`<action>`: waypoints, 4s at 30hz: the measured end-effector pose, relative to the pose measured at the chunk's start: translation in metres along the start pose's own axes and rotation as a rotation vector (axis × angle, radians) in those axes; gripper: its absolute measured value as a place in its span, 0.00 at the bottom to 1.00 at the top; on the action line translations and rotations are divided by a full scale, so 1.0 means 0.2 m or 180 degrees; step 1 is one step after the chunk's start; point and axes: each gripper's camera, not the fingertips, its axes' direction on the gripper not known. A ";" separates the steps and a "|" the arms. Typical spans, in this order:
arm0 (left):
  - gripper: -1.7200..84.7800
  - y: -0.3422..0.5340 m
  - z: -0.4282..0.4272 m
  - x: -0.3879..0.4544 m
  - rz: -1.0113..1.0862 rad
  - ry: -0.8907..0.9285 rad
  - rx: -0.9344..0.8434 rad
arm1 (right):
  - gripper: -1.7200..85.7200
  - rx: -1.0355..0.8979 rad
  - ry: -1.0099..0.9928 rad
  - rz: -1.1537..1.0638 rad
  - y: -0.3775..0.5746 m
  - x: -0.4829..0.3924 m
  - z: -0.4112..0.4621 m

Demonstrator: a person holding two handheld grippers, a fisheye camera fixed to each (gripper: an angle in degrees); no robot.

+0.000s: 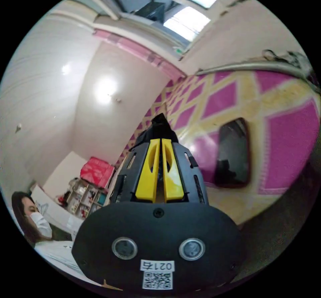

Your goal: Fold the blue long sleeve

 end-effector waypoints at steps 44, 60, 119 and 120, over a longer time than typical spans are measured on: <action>0.02 -1.18 -0.03 0.70 0.0662 0.0727 0.0112 | 0.06 -0.0224 -0.0366 0.0091 0.32 0.25 -0.48; 0.01 -0.28 -3.15 -1.52 -0.2349 -0.0831 0.2284 | 0.04 -0.0863 -0.0861 0.0043 0.51 -0.09 0.14; 0.01 -1.51 -2.08 -0.47 -0.0262 -0.0449 0.1466 | 0.01 -0.1468 -0.0205 -0.1113 0.97 -0.47 0.38; 0.01 -1.57 -1.80 -0.29 -0.0058 -0.0424 0.1267 | 0.01 -0.1454 -0.0213 -0.1122 0.97 -0.47 0.36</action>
